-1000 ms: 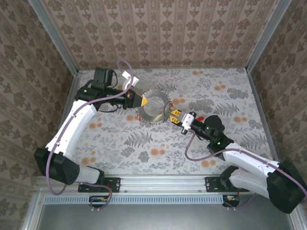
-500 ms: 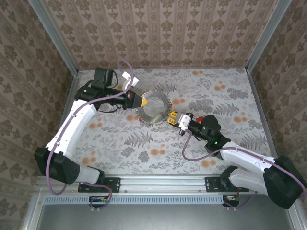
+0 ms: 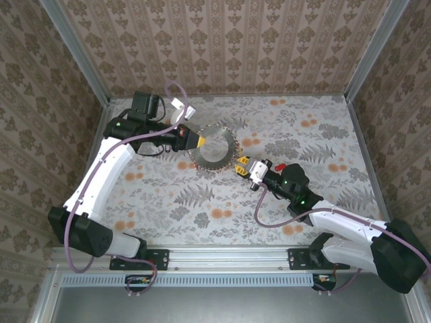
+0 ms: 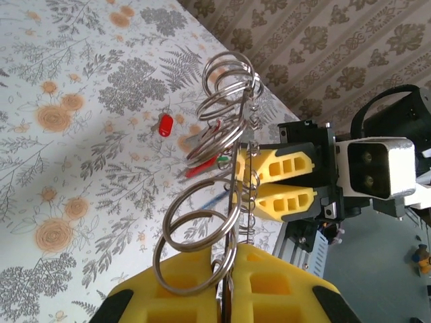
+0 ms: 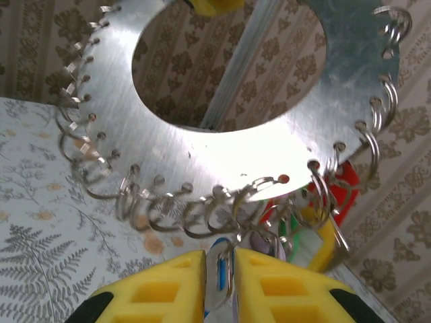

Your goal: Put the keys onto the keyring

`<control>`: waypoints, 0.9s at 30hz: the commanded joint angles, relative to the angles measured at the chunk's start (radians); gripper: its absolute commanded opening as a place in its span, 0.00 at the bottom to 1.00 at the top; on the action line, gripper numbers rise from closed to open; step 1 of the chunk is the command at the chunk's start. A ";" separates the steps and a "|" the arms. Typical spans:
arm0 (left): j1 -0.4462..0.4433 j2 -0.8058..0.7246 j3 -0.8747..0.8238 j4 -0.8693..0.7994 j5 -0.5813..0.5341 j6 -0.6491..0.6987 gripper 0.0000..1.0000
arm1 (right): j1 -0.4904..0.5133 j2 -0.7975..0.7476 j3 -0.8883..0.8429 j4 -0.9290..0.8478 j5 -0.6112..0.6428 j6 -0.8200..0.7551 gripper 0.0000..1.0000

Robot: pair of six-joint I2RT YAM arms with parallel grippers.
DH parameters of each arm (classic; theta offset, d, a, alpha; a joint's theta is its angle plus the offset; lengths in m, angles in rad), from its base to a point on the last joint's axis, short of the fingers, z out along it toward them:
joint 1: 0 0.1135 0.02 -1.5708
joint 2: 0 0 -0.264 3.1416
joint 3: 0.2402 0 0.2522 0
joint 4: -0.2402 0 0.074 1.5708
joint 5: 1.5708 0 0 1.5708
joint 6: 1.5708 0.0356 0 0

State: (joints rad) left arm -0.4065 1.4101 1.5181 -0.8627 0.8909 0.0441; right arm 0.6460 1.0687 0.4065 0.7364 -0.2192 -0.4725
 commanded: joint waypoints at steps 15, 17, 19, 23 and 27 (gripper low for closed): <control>-0.178 0.183 0.346 -0.378 -0.404 0.132 0.00 | 0.006 -0.087 -0.070 0.001 0.009 -0.006 0.17; -0.184 0.184 0.354 -0.377 -0.408 0.132 0.00 | 0.006 -0.101 -0.075 -0.016 -0.003 -0.006 0.17; -0.187 0.183 0.360 -0.375 -0.407 0.131 0.00 | 0.006 -0.107 -0.077 -0.025 -0.027 0.000 0.17; -0.190 0.182 0.369 -0.373 -0.403 0.130 0.00 | 0.010 -0.089 -0.068 -0.013 -0.087 0.023 0.17; -0.193 0.181 0.376 -0.368 -0.399 0.127 0.00 | 0.034 -0.037 -0.045 0.008 -0.109 0.026 0.18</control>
State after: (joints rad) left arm -0.5903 1.5951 1.8492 -1.2285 0.4812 0.1543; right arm 0.6640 1.0046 0.3401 0.7265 -0.2790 -0.4648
